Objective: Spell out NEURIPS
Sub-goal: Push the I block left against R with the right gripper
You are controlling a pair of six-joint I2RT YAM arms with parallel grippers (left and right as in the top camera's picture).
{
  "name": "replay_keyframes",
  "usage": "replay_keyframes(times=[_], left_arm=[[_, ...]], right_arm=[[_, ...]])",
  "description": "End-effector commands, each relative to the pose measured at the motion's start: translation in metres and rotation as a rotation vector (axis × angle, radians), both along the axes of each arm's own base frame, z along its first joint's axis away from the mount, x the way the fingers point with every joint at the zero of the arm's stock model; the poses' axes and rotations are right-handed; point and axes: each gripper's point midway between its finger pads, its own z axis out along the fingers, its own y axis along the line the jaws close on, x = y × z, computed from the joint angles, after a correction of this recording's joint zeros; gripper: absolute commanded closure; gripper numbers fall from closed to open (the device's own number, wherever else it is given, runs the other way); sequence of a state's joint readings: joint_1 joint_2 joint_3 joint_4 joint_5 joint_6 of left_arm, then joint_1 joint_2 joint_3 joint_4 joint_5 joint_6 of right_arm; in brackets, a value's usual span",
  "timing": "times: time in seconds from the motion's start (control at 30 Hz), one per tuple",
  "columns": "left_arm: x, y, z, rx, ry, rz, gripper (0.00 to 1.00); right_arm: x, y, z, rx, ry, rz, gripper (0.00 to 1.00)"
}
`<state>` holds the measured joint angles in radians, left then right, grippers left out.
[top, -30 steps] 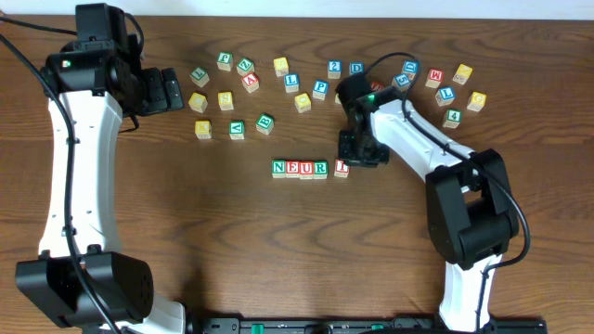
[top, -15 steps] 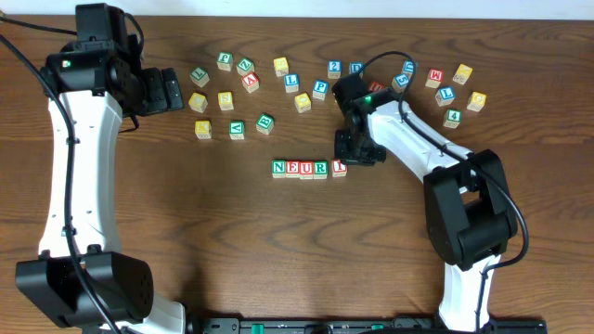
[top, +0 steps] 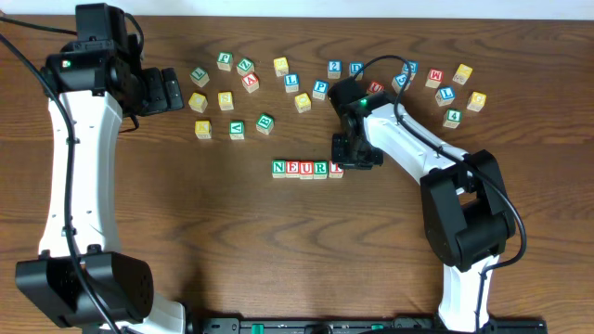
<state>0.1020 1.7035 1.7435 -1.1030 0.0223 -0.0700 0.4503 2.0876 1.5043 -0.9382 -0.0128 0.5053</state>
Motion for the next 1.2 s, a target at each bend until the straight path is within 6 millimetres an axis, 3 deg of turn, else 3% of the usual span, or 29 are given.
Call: replay_keyframes(times=[0.0, 0.7, 1.17], left_arm=[[-0.001, 0.004, 0.007, 0.018, -0.014, -0.003, 0.0], [-0.001, 0.004, 0.007, 0.018, -0.014, -0.003, 0.0], [-0.001, 0.004, 0.007, 0.018, -0.014, -0.003, 0.0]], right_arm=[[0.0, 0.005, 0.002, 0.012, -0.01, 0.0, 0.78], [-0.008, 0.016, 0.002, 0.006, -0.003, 0.055, 0.78], [0.0, 0.007, 0.007, 0.007, -0.012, 0.047, 0.78]])
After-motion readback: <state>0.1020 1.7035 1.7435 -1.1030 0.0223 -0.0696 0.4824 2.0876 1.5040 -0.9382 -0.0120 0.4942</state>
